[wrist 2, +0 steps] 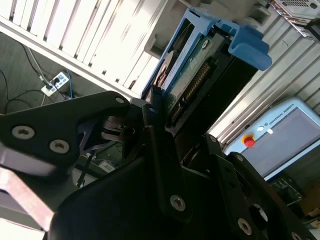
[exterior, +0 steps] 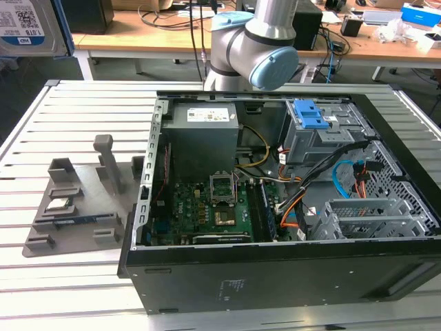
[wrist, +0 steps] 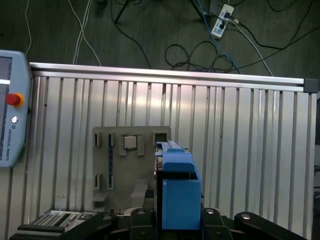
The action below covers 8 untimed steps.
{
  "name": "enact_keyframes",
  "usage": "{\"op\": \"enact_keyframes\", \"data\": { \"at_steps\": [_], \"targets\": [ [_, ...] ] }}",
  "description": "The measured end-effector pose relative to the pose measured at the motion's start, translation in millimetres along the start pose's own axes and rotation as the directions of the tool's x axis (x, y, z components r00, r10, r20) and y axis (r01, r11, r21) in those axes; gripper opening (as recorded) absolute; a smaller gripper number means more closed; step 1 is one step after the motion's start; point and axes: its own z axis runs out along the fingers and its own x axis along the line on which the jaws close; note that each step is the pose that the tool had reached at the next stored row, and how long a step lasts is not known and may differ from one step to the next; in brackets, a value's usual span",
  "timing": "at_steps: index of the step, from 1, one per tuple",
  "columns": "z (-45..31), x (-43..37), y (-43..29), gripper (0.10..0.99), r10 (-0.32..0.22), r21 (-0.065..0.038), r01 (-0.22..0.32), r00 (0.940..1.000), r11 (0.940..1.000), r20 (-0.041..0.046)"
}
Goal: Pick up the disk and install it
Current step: 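Pick up the disk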
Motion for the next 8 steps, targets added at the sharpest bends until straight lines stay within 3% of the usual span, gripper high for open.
{"op": "enact_keyframes", "data": {
  "at_steps": [5,7,8],
  "targets": [
    [-7.2,0.1,0.2,0.361,0.0,0.0,0.0,1.0,1.0,0.0001],
    [-7.8,0.1,0.2,0.361,0.0,0.001,0.0,0.9999,1.0,0.0101],
    [-7.8,0.1,0.2,0.361,0.0,0.001,0.0,0.9999,1.0,0.0102]
  ]
}}
